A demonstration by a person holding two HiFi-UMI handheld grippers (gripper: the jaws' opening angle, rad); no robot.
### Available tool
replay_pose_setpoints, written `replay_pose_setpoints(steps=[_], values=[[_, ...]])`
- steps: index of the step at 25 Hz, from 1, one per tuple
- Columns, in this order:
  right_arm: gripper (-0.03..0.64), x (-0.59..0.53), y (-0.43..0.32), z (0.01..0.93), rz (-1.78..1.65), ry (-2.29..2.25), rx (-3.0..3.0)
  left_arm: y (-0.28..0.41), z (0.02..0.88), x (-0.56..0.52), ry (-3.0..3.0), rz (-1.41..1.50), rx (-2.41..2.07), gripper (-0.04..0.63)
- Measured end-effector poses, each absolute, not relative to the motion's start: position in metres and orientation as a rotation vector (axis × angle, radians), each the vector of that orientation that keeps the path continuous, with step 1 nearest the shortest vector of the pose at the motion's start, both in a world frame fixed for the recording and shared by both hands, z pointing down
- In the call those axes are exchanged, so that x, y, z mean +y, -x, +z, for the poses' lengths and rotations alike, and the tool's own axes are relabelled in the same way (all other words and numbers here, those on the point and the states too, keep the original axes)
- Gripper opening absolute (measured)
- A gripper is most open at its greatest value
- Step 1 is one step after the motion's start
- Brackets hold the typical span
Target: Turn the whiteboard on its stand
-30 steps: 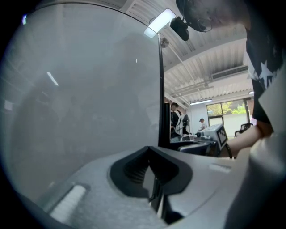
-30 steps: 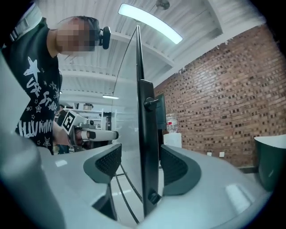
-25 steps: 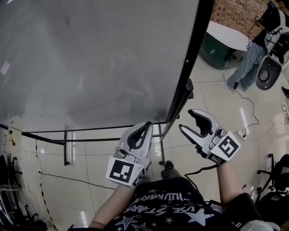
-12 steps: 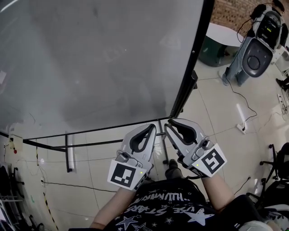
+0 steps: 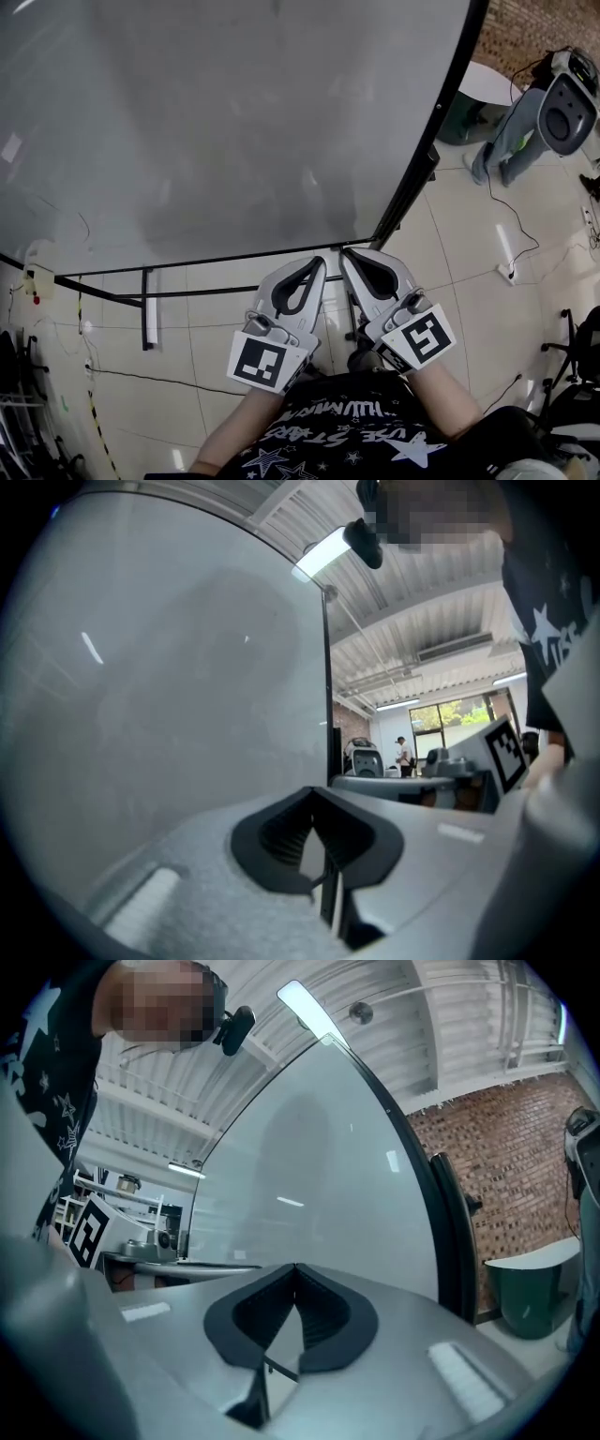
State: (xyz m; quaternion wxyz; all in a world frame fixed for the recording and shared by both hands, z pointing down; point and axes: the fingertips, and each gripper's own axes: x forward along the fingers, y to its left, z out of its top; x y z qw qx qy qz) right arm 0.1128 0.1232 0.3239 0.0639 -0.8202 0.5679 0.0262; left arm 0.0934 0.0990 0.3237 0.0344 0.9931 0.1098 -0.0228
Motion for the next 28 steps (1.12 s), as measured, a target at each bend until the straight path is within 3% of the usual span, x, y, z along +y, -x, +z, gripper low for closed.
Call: replay_pose_setpoints(steps=[28], values=[[0.008,0.100,-0.102,0.328,0.008,2.502,1.809,-0.087,0.327,0.084,-3.059,-0.080,0.308,0.003]])
